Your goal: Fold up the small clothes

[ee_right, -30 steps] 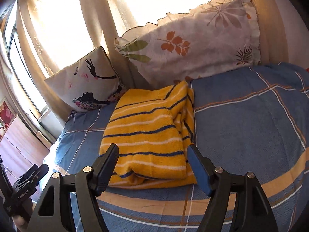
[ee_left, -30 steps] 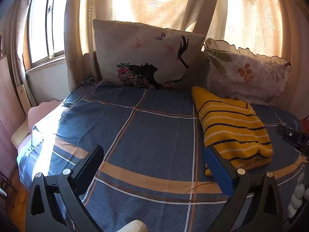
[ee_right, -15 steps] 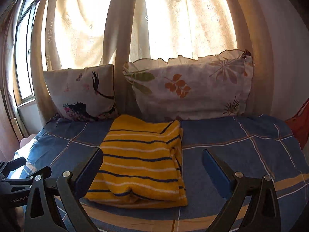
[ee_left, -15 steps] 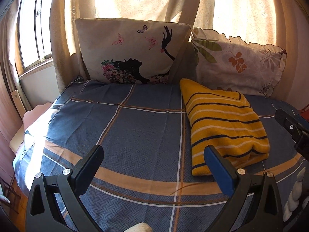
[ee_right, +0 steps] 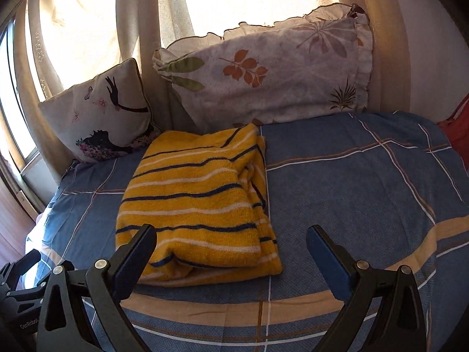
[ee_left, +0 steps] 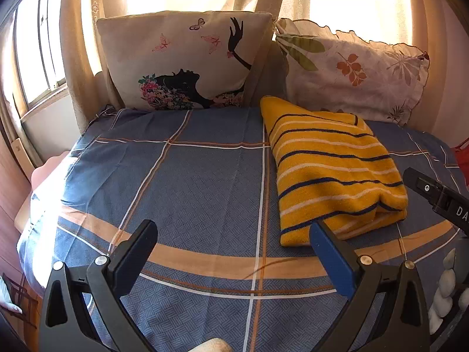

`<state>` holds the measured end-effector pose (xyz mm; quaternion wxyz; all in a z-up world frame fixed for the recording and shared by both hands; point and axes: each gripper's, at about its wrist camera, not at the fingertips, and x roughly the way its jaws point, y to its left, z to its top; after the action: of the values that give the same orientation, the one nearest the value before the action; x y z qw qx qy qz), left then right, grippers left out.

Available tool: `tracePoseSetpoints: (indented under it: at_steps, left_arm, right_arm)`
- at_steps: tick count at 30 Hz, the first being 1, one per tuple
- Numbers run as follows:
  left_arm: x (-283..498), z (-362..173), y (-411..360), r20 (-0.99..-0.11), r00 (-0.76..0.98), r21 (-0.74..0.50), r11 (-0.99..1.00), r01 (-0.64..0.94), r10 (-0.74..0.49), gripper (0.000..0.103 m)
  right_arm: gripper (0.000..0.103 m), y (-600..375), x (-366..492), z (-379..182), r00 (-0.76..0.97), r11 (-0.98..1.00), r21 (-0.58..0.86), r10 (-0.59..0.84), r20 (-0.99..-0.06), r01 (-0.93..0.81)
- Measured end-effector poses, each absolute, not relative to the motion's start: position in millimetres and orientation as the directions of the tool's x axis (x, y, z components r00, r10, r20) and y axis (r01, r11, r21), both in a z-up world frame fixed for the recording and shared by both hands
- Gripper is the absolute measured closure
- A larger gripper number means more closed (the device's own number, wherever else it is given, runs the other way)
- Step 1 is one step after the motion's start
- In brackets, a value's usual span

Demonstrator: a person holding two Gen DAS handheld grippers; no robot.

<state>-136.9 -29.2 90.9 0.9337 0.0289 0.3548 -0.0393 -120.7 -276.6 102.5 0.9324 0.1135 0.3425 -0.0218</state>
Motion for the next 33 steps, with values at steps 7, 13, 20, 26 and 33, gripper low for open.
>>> tracePoseSetpoints:
  at_steps: [7,13,20,26,33]
  left_arm:
    - [-138.9,86.6,-28.5,-0.684,0.727,0.012,0.995,0.096,-0.062,0.0]
    - [-135.0,81.5,-29.6,-0.698,0.713,0.008,0.994,0.105,-0.07,0.0]
    - [-125.4,68.2,-28.9,-0.74,0.669,-0.004,0.995,0.097,-0.068,0.0]
    - [-122.0,60.8,-30.0,-0.766,0.638,-0.017,0.994,0.105,-0.081,0.0]
    - [-122.6,57.9,-32.9,-0.779,0.621,-0.022,0.993,0.117,-0.09,0.0]
  right_arm:
    - [0.0,-268.1,-123.5,99.5,0.753,0.981,0.17,0.038,-0.657,0.098]
    - [0.0,-263.5,-122.3,94.2,0.735,0.981,0.18,0.068,-0.675,0.075]
    - [0.0,-257.4,-115.7,85.3,0.712,0.987,0.145,0.049,-0.701,0.076]
    - [0.0,-255.3,-110.6,77.9,0.691,0.987,0.146,0.06,-0.72,0.066]
    - [0.0,-258.6,-111.6,74.0,0.68,0.985,0.157,0.067,-0.73,0.072]
